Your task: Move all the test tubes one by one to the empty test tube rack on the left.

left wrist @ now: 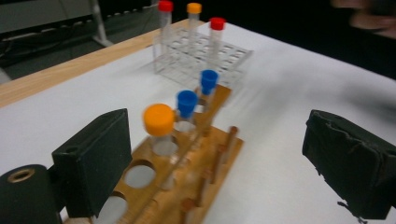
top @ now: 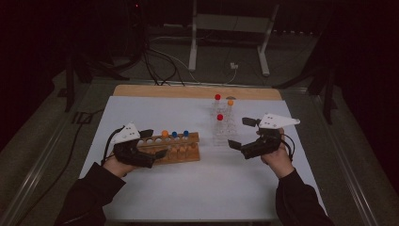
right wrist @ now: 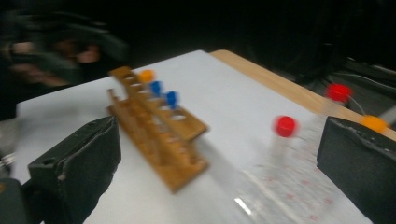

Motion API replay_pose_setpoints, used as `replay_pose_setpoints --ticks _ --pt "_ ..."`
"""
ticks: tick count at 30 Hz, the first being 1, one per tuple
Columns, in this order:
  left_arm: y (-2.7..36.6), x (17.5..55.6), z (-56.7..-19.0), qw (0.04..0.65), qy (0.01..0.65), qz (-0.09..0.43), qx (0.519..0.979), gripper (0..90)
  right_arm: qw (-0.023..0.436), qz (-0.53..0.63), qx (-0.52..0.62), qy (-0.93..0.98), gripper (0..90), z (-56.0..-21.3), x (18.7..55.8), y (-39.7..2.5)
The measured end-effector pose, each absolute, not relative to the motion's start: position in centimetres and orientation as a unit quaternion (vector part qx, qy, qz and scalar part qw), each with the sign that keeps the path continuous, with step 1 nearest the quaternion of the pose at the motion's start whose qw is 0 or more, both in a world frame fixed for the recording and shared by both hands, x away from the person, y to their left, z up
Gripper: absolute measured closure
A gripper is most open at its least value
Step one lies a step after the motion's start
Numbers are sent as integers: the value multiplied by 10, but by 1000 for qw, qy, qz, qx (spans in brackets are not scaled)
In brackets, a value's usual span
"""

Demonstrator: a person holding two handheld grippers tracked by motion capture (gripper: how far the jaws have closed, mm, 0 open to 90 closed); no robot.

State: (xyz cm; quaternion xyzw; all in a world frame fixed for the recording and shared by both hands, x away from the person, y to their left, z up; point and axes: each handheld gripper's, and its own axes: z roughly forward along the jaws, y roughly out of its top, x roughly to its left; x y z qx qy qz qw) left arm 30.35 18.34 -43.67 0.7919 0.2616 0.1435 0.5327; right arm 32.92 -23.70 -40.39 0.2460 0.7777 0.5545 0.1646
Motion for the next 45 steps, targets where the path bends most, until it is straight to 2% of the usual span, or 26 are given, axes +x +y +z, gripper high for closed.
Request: replay_pose_setpoints --ticks 6,8,14,18,25,34,45 --pt "189 285 -440 540 247 140 792 27 157 534 306 772 0 -419 363 -252" --pt "192 281 -441 541 247 140 792 27 172 528 323 767 91 -424 372 -255" --pt "198 278 -443 544 252 136 788 27 192 507 355 762 159 -436 399 -256" --pt "199 279 -445 543 254 131 790 27 209 486 365 766 268 -445 413 -251" --pt "198 279 -448 541 251 127 793 27 219 461 387 768 409 -457 438 -244" --pt "198 278 -446 544 248 127 791 27 213 439 409 771 548 -468 463 -233" --pt "198 279 -448 542 249 128 793 27 209 436 412 772 702 -473 473 -225"
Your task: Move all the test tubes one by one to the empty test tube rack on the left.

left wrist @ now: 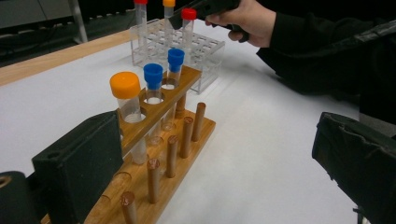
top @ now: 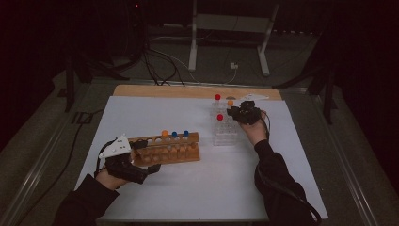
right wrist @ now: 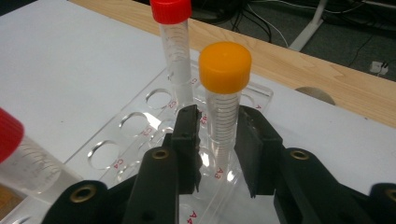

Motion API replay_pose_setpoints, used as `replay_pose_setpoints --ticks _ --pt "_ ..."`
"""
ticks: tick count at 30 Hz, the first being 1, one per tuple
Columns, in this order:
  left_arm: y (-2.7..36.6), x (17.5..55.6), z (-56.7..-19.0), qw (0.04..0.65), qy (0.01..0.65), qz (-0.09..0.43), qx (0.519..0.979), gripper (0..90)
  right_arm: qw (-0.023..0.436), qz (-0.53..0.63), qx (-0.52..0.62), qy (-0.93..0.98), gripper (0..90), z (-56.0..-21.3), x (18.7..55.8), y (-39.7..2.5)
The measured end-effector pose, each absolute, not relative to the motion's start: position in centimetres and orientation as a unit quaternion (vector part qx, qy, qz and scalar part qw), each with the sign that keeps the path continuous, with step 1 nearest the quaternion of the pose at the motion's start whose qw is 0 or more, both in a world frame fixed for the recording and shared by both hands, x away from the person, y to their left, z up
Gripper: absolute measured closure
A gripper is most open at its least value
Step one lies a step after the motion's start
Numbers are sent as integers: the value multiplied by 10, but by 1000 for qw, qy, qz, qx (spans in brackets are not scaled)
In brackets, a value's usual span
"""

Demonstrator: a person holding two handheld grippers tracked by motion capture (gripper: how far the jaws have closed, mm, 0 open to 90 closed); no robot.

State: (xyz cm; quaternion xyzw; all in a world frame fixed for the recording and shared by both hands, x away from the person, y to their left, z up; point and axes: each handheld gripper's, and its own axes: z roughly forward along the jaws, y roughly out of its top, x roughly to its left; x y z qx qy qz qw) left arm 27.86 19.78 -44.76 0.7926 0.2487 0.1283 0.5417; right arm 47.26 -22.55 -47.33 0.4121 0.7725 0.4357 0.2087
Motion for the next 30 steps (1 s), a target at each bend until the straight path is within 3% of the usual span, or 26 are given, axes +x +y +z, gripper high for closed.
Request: replay_pose_setpoints --ticks 11,12,17,24,30 --pt "198 279 -449 543 250 126 792 27 223 435 409 771 751 -467 471 -226" --pt "198 279 -449 543 250 126 792 27 224 435 406 772 900 -465 470 -227" --pt "197 279 -448 545 249 122 791 27 225 456 407 758 897 -450 467 -236" --pt "197 278 -447 544 247 125 792 27 220 451 405 764 843 -451 467 -237" --pt "198 278 -447 546 247 125 791 27 211 456 413 760 659 -458 472 -234"
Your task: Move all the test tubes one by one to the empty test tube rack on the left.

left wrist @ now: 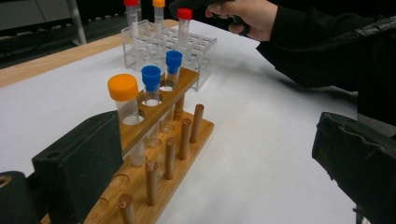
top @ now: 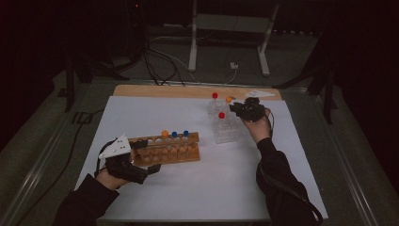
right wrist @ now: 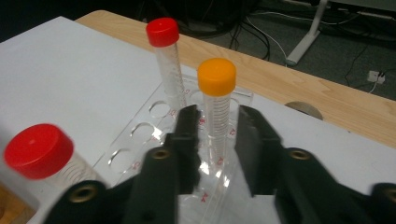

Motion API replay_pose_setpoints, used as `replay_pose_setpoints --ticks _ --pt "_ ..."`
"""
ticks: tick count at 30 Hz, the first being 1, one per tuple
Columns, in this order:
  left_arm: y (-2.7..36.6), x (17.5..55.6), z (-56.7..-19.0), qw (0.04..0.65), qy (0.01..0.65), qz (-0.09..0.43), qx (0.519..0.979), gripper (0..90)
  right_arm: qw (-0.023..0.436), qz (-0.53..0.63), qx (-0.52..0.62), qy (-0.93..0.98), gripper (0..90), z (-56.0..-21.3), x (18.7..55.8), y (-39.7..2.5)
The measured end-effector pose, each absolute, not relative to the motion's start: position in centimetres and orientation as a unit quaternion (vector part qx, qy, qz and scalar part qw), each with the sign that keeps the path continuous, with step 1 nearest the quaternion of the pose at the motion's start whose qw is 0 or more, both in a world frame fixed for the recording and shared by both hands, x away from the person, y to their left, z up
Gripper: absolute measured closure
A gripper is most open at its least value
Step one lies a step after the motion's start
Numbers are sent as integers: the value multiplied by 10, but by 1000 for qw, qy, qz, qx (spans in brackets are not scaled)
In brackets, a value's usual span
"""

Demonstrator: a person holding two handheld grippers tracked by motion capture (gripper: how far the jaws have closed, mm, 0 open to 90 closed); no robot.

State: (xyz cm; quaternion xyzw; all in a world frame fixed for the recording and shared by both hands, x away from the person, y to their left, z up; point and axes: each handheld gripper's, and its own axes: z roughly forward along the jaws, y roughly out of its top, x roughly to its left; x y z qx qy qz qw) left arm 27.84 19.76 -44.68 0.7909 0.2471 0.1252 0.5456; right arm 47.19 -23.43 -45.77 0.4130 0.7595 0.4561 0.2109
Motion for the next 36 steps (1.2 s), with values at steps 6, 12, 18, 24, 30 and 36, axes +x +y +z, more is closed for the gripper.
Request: replay_pose_setpoints --ticks 6,12,18,24,30,36 --pt "197 278 -446 545 244 126 792 27 199 444 422 765 584 -466 483 -227" --pt "197 278 -446 545 244 127 792 27 198 445 420 766 648 -473 493 -217" --pt "198 278 -447 545 244 125 792 27 228 434 417 766 743 -472 493 -214" --pt "197 278 -447 544 243 124 794 27 240 442 413 759 745 -460 489 -214" --pt "196 278 -446 544 243 124 794 27 249 463 406 747 745 -434 481 -220" --pt "195 277 -445 545 242 121 793 27 262 465 393 748 745 -411 468 -222"
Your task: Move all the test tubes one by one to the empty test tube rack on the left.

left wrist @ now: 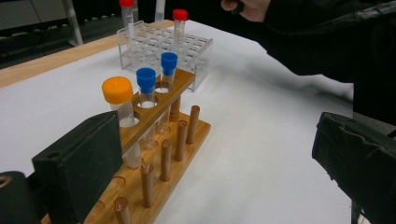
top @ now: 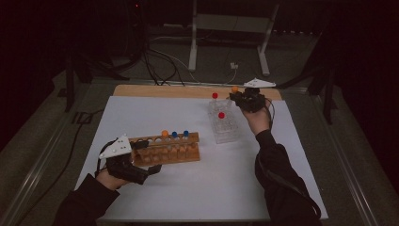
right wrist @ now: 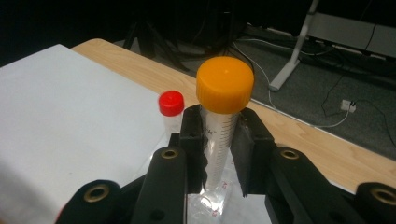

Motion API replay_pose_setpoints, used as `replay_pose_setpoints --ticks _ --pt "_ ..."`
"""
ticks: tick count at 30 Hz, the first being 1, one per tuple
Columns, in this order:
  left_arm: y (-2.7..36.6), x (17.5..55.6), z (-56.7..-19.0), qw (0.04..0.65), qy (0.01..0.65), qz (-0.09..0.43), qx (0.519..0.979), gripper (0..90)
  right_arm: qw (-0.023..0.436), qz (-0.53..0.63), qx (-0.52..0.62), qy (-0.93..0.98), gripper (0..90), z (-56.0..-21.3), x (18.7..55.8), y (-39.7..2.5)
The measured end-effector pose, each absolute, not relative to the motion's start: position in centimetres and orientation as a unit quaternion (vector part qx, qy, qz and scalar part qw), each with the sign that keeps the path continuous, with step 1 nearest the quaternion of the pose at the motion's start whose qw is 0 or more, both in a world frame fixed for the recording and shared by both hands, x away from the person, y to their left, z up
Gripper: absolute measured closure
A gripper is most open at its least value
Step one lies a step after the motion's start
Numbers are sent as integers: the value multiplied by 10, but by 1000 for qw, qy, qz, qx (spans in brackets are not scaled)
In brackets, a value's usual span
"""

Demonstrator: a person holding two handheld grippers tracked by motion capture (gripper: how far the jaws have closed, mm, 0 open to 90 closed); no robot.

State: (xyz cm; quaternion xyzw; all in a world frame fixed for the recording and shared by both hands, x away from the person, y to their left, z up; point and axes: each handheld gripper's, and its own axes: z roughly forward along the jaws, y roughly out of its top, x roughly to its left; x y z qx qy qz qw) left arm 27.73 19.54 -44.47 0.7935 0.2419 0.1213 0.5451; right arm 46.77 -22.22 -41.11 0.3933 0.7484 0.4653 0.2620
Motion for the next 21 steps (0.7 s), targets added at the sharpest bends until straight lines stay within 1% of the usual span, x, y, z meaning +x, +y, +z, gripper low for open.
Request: replay_pose_setpoints --ticks 7,21 --pt "194 276 -443 547 239 119 793 27 263 461 385 755 745 -398 449 -229" --pt "189 275 -438 546 232 117 796 27 243 449 359 781 745 -397 391 -240"
